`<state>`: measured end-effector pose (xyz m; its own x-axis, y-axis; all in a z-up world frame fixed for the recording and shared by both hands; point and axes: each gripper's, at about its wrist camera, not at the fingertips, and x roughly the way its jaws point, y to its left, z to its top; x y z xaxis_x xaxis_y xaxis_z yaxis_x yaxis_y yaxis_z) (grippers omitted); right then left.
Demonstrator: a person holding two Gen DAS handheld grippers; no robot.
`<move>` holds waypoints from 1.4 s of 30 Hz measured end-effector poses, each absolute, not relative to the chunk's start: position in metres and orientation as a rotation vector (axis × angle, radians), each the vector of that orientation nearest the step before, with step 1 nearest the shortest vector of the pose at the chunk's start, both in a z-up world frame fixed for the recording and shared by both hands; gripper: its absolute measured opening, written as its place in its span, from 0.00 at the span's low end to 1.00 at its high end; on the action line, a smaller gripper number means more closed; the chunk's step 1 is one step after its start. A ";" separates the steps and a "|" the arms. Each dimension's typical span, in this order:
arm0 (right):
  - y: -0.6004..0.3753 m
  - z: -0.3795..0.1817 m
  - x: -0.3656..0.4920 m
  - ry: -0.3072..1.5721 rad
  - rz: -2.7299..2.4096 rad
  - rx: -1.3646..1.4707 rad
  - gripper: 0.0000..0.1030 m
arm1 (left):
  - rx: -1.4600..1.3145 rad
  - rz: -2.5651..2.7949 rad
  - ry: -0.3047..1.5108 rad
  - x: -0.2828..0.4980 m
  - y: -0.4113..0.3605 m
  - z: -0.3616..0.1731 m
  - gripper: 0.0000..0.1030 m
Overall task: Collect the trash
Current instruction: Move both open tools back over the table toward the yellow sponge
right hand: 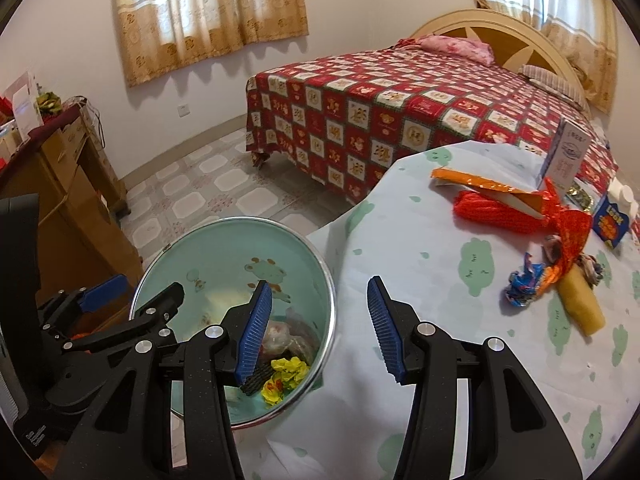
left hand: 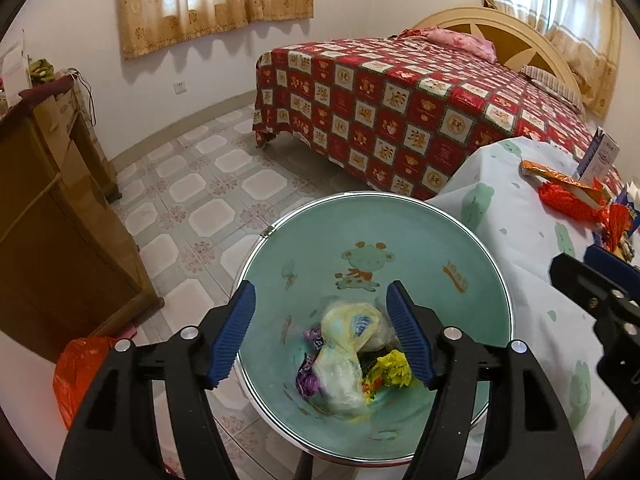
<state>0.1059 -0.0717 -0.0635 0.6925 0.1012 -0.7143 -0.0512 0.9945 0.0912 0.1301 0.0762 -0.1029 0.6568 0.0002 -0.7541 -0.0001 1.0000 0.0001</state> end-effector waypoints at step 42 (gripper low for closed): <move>-0.173 -0.050 0.063 0.731 -0.202 0.101 0.67 | 0.063 -0.095 0.705 0.099 0.016 -0.075 0.92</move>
<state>0.0629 -0.1730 -0.0497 0.7259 -0.1474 -0.6718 0.2180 0.9757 0.0216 0.0994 0.0157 -0.0754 0.7575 -0.0656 -0.6495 0.1082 0.9938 0.0257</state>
